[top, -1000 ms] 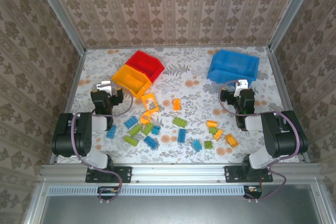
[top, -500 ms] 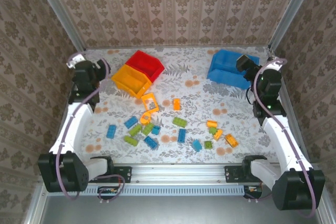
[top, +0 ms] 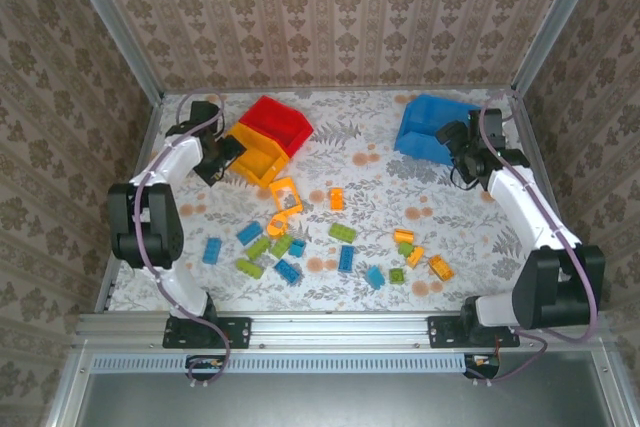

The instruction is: Sort the legos into containers by color

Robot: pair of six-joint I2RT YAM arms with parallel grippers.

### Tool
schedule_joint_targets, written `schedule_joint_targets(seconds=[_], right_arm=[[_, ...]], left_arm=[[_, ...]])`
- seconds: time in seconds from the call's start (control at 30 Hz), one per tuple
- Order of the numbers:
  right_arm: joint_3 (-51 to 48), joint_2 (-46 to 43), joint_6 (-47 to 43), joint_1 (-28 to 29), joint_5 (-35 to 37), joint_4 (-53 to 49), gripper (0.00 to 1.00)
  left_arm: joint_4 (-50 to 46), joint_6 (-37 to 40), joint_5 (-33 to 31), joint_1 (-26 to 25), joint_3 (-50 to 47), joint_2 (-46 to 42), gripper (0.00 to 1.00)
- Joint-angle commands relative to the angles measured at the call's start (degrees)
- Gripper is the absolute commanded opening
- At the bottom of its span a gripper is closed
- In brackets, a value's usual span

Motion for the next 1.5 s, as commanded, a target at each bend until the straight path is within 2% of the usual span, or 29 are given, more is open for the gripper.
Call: schedule_joint_targets(seconds=[0.0, 0.1, 0.27, 0.47, 0.7, 0.93, 1.1, 1.27, 1.47], right_arm=[[4.1, 2.7, 4.5, -0.3, -2.6, -0.9, 0.88], [4.3, 5.3, 6.9, -0.5, -3.3, 0.0, 0.84], [5.1, 9.3, 12.6, -0.7, -3.1, 1.1, 0.69], [9.3, 14.0, 15.6, -0.9, -1.5, 1.2, 0.71], [14.6, 19.9, 15.3, -1.8, -1.0, 0.3, 0.79], [20.7, 26.2, 12.1, -3.2, 0.0, -5.6, 0.79], [23.5, 29.2, 9.8, -3.3, 0.7, -9.9, 0.76], [27.0, 31.7, 6.3, -3.4, 1.7, -13.7, 0.71], [28.0, 32.8, 1.3, -3.3, 2.8, -18.3, 0.50]], left_arm=[[-2.2, -2.2, 2.2, -0.8, 4.0, 2.3, 0.81], [-3.3, -2.1, 2.5, -1.5, 5.6, 5.1, 0.74], [-3.1, -1.0, 2.0, -2.3, 5.4, 6.9, 0.61], [-3.6, 2.2, 1.6, -2.6, 5.9, 7.7, 0.40], [-5.3, 6.8, 1.3, -3.4, 7.0, 9.0, 0.27], [-9.3, 12.9, 0.7, -4.7, 9.4, 10.5, 0.10], [-11.4, 18.0, -0.3, -6.7, 9.8, 10.6, 0.01], [-13.4, 24.9, -0.9, -10.6, 11.2, 11.4, 0.00], [-14.8, 25.1, -2.7, -13.1, 12.7, 12.0, 0.00]])
